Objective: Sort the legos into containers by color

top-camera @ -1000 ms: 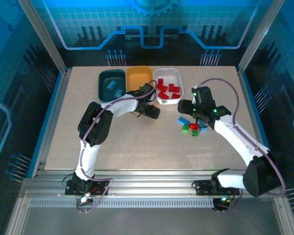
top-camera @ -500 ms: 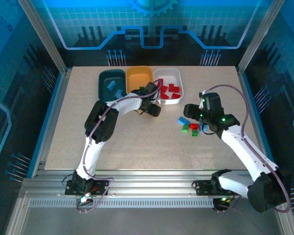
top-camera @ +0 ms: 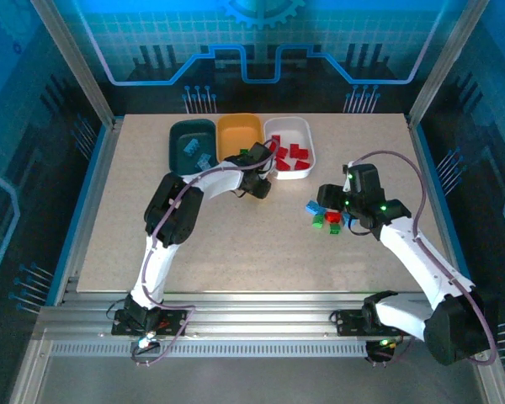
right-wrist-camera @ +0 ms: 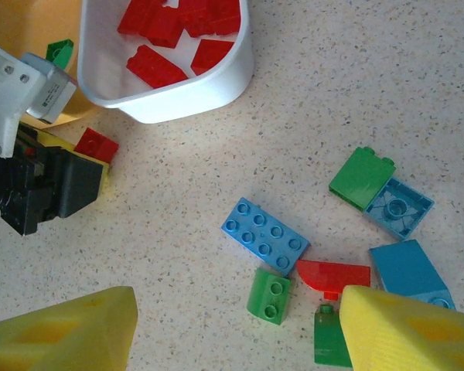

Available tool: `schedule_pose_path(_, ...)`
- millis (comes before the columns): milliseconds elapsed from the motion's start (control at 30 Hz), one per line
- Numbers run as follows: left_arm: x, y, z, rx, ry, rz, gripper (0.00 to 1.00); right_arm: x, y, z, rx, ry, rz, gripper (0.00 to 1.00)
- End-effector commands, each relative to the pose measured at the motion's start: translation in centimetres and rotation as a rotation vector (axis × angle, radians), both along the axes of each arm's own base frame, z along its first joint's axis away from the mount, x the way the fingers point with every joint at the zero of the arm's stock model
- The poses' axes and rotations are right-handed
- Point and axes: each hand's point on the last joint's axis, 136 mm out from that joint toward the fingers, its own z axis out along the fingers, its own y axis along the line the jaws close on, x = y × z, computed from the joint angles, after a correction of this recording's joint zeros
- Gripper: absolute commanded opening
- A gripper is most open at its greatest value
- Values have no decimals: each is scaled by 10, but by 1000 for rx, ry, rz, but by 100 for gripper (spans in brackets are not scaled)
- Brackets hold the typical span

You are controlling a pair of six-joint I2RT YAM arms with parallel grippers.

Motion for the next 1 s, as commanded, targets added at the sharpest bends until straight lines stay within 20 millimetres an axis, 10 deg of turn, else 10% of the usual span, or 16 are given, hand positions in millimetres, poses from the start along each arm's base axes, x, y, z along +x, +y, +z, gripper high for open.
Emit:
schedule_pose_path(0,-24,-18,3,-12,21,-75,34,1,-4,1,8,-13,2,71)
schedule_pose_path(200,-49,-33,23,-20,0,-131,30,0,-9,0,16,-19,-7,70)
schedule_pose_path(400,-62,-50,88,-113,-65,-158,27,1,-13,-12,16,-15,-32,70)
schedule_pose_path(600,-11,-63,135,-107,-123,-95,27,-2,-24,-23,1,-17,-94,69)
schedule_pose_path(967,61,-84,113,-248,-50,19,29,-8,-31,-23,9,-40,-119,70)
